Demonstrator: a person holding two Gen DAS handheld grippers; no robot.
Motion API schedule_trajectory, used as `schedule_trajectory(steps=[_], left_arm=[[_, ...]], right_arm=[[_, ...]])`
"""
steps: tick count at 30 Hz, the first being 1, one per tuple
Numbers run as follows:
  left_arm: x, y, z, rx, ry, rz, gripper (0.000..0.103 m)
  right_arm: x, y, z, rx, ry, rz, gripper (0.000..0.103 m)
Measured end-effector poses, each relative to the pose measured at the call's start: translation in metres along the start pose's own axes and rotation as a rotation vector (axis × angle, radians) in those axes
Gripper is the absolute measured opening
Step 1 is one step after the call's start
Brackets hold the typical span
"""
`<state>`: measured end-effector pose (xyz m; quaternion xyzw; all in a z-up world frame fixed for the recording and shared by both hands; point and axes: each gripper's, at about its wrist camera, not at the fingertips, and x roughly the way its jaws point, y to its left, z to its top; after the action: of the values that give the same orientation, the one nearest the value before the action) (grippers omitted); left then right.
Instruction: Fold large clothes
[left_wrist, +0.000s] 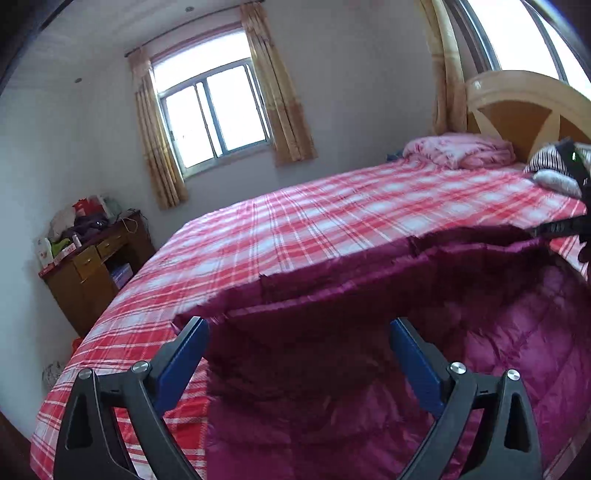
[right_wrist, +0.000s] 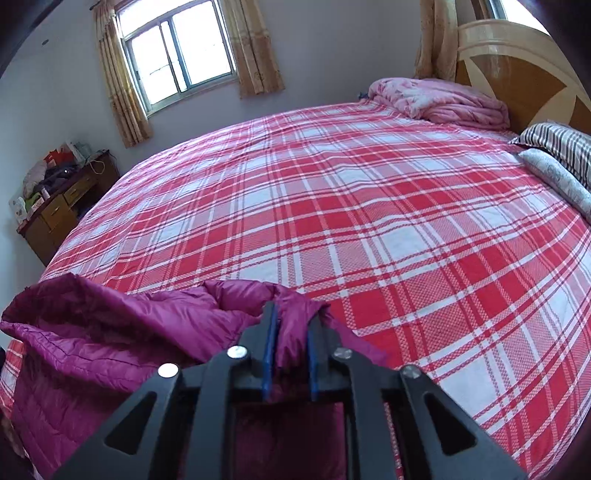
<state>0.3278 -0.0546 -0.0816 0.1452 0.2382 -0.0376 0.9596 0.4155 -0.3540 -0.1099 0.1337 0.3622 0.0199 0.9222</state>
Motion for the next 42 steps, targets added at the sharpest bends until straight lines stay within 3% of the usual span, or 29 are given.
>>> schedule_trajectory(steps=[1,2,4,6,9,13,16,18,20,23,32,42], left_arm=[[0.010,-0.003,-0.004,0.000,0.024,0.009,0.098],[0.019,-0.005,-0.007,-0.007,0.051,0.012,0.098],[0.034,-0.003,-0.013,-0.035,0.106,0.024,0.098],[0.039,0.002,-0.013,-0.070,0.119,0.016,0.098],[0.037,0.004,-0.004,-0.079,0.099,0.032,0.098],[0.025,-0.003,0.014,-0.089,0.037,0.020,0.098],[0.028,-0.019,0.022,-0.018,0.003,0.046,0.098],[0.051,-0.023,0.021,0.004,0.062,0.067,0.098],[0.075,-0.019,0.017,-0.042,0.139,0.079,0.098],[0.105,-0.005,0.003,-0.139,0.251,0.029,0.098],[0.124,-0.005,-0.008,-0.184,0.296,-0.023,0.100],[0.130,-0.011,-0.011,-0.163,0.325,-0.020,0.102]], right_arm=[[-0.005,0.000,0.001,0.010,-0.014,-0.013,0.053],[-0.015,0.001,0.001,0.016,-0.044,-0.028,0.078],[-0.038,0.008,0.002,-0.003,-0.111,-0.028,0.087],[-0.054,0.026,0.003,-0.069,-0.136,-0.045,0.087],[-0.058,0.062,0.003,-0.130,-0.135,0.010,0.087],[-0.024,0.117,-0.007,-0.218,-0.082,0.092,0.086],[0.011,0.136,-0.023,-0.286,-0.057,0.053,0.084],[0.035,0.133,-0.025,-0.284,-0.019,0.016,0.084],[0.051,0.119,-0.023,-0.231,0.017,0.003,0.083],[0.064,0.097,-0.017,-0.144,0.049,0.006,0.083],[0.071,0.095,-0.023,-0.158,0.075,-0.009,0.083],[0.073,0.092,-0.027,-0.147,0.097,-0.013,0.083]])
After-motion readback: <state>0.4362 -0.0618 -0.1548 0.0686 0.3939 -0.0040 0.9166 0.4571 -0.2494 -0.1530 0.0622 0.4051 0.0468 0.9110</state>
